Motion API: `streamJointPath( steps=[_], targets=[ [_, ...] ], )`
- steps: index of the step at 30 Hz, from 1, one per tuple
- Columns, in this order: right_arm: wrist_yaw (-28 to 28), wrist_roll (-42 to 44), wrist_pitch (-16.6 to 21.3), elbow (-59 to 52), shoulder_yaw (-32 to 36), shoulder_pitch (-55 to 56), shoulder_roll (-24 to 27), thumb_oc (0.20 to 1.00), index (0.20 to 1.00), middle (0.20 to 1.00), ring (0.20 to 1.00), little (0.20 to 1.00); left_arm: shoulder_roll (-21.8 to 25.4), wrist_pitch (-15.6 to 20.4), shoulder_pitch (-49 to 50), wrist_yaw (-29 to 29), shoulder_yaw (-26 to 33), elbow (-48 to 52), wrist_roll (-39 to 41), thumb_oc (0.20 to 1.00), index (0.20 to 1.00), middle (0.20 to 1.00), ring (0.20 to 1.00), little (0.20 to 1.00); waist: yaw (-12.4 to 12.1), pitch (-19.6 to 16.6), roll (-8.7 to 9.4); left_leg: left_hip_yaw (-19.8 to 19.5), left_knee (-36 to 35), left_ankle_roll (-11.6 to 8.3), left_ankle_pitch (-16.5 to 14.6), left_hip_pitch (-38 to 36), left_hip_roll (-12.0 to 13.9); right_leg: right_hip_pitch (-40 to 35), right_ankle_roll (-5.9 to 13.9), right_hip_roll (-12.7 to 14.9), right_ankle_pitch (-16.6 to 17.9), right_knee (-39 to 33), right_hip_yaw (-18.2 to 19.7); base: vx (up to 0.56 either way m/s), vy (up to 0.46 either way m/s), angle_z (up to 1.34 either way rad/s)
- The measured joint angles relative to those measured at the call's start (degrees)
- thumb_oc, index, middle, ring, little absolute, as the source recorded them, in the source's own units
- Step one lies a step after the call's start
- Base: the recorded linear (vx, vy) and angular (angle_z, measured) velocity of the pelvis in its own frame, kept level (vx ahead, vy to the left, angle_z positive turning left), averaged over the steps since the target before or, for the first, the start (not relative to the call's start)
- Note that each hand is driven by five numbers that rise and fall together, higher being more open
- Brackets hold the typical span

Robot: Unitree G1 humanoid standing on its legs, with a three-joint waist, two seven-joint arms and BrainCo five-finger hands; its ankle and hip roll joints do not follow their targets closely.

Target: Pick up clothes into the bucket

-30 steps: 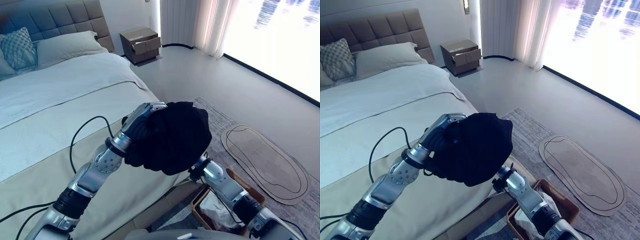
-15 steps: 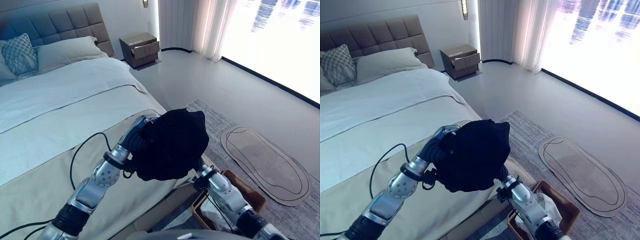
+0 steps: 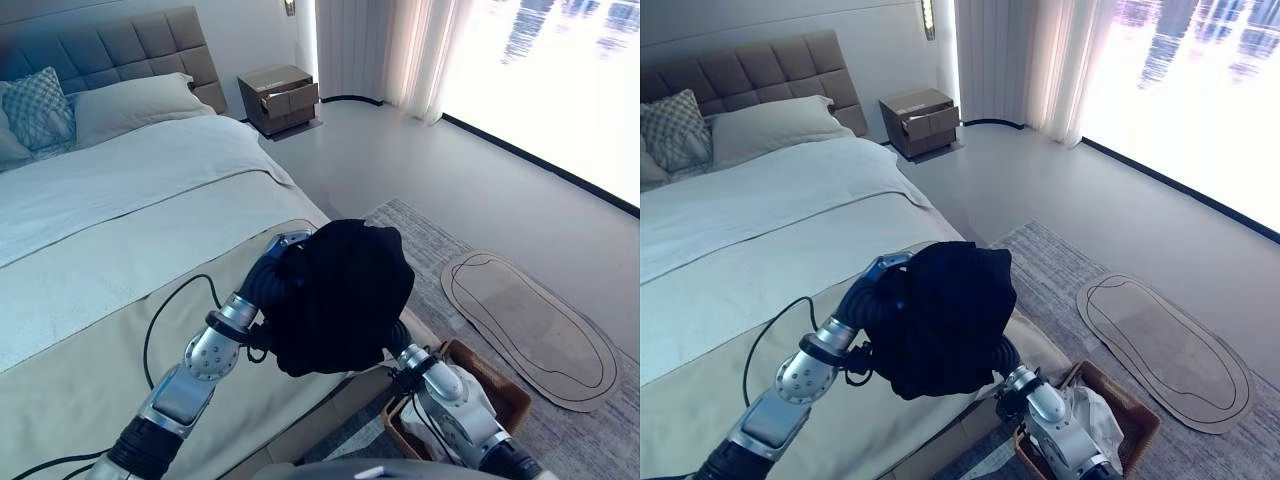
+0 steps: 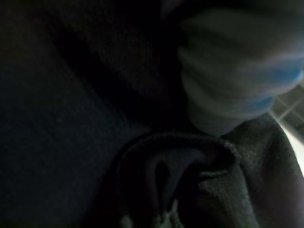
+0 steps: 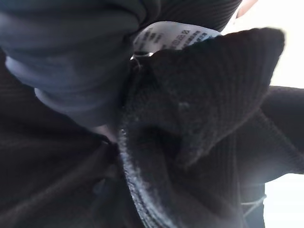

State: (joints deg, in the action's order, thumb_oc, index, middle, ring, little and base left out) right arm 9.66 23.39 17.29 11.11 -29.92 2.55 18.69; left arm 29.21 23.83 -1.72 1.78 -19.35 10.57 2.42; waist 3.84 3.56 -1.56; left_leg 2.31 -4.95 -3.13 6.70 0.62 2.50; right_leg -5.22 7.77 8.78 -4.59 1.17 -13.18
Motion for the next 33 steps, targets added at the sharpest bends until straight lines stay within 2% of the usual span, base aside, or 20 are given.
streamJointPath(
  steps=[4, 9, 13, 15, 18, 22, 29, 33],
  targets=[
    [0.5, 0.5, -0.1, 0.0, -0.1, 3.1, 0.6, 0.2, 0.2, 0.2, 0.2, 0.2, -1.9, 0.0, 0.0, -1.6, -0.4, 0.2, 6.3, 1.0, 1.0, 1.0, 1.0, 1.0, 0.1, 0.0, 0.01, 0.3, 0.0, -0.02, 0.0, 0.1, 0.1, 0.4, 0.01, 0.0, 0.0, 0.0, 0.2, 0.0, -0.006, -0.04],
    [2.3, 2.6, -0.2, 0.0, 0.0, 7.6, 1.9, 0.2, 0.2, 0.2, 0.2, 0.2, -2.1, -0.1, 0.0, -1.8, -0.4, 0.4, 7.7, 1.0, 1.0, 1.0, 1.0, 1.0, 0.3, 0.1, 0.01, 0.5, 0.0, -0.04, -0.1, 0.1, 0.1, 0.5, 0.02, 0.0, 0.0, 0.0, 0.4, 0.0, -0.002, -0.01],
    [4.3, 7.4, -0.3, 0.1, 2.2, 11.6, 1.6, 0.2, 0.2, 0.2, 0.2, 0.2, -2.1, -0.2, 1.5, -2.1, 0.5, 0.4, 8.1, 1.0, 1.0, 1.0, 1.0, 1.0, 1.6, 0.4, -0.29, 0.6, 0.0, -0.16, -0.2, 0.1, 0.1, 0.6, 0.03, 0.0, 0.0, 0.0, 0.6, 0.01, 0.0, -0.01],
    [4.2, 9.7, -0.5, 4.6, 2.3, 8.4, 0.6, 0.2, 0.2, 0.2, 0.2, 0.2, -2.5, -0.5, 2.0, -2.5, 0.3, -0.9, 8.9, 1.0, 1.0, 1.0, 1.0, 1.0, 1.7, 0.5, -0.41, 0.6, 0.0, -0.19, -0.2, -0.1, 0.1, 0.3, 0.01, -0.1, 0.2, -0.2, 0.6, 0.04, -0.008, -0.08],
    [1.2, 14.1, -1.0, 7.5, 5.8, 3.8, -2.5, 0.2, 0.2, 0.2, 0.2, 0.2, -3.5, -1.1, 3.1, -3.4, -0.2, -1.4, 10.0, 1.0, 1.0, 1.0, 1.0, 1.0, 1.0, 0.6, -0.58, 0.6, 0.0, -0.21, -0.2, 0.1, 0.4, 0.4, -0.04, -0.3, 0.3, -0.3, 0.7, 0.02, -0.005, 0.02],
    [0.5, 18.3, -0.9, 6.6, 8.5, 1.6, -3.2, 0.2, 0.2, 0.2, 0.2, 0.2, -3.5, -1.0, 6.7, -3.8, 1.2, -1.4, 12.6, 1.0, 1.0, 1.0, 1.0, 1.0, -0.4, 0.5, -0.62, 0.5, 0.0, -0.26, -0.2, 0.0, 0.4, -0.1, -0.06, -0.4, 0.3, -0.6, 0.4, 0.01, -0.006, 0.03],
    [-0.2, 26.3, 1.1, 3.2, 17.7, 4.4, -5.9, 0.2, 0.2, 0.2, 0.2, 0.2, -4.6, -1.0, 13.0, -3.9, 7.4, -1.3, 15.4, 1.0, 1.0, 1.0, 1.0, 1.0, -1.6, 0.5, -0.5, 0.3, 0.0, -0.25, -0.2, -0.1, 0.2, -0.6, -0.06, -0.4, 0.3, -1.1, 0.1, 0.0, -0.004, 0.03],
    [-0.2, 29.5, 1.6, 3.2, 22.0, 7.1, -6.8, 0.2, 0.2, 0.2, 0.2, 0.2, -5.3, -1.0, 14.8, -3.9, 9.7, -1.4, 15.4, 1.0, 1.0, 1.0, 1.0, 1.0, -1.5, 0.5, -0.46, 0.3, 0.0, -0.25, -0.2, -0.1, 0.2, -0.6, -0.06, -0.4, 0.3, -1.2, 0.0, 0.0, 0.0, 0.0]
  ],
)
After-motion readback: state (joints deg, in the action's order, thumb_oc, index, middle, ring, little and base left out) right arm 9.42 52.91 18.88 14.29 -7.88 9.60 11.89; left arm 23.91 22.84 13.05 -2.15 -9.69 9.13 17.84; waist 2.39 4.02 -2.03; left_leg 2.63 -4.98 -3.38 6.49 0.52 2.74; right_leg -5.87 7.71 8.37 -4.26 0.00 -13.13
